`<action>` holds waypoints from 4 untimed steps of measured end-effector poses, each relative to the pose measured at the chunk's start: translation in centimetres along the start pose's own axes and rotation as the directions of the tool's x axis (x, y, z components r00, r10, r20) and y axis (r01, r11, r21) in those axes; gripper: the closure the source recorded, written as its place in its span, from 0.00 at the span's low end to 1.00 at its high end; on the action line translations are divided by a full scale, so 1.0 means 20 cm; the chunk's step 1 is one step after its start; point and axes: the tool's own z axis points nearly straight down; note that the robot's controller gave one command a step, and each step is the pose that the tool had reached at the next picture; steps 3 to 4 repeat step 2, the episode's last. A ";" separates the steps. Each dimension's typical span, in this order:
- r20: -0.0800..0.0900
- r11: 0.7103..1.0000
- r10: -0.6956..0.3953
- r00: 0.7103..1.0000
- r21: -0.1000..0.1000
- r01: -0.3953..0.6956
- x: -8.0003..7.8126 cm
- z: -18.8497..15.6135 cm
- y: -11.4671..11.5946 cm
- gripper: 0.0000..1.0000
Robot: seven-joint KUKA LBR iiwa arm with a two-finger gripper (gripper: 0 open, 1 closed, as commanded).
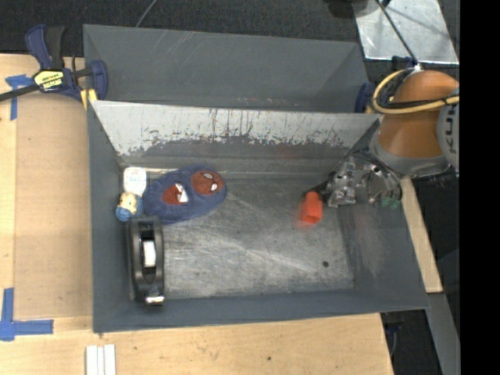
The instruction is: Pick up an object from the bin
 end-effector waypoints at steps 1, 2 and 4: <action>-0.004 1.000 -0.002 1.000 0.000 0.002 -0.03 -0.49 0.00 1.00; -0.009 1.000 -0.004 1.000 0.000 0.004 -0.03 -0.59 0.00 1.00; -0.009 1.000 -0.004 1.000 0.000 0.004 -0.03 -0.59 0.00 1.00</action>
Offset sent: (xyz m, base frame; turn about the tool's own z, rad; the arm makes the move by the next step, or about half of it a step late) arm 0.0000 -0.0001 0.0913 0.0000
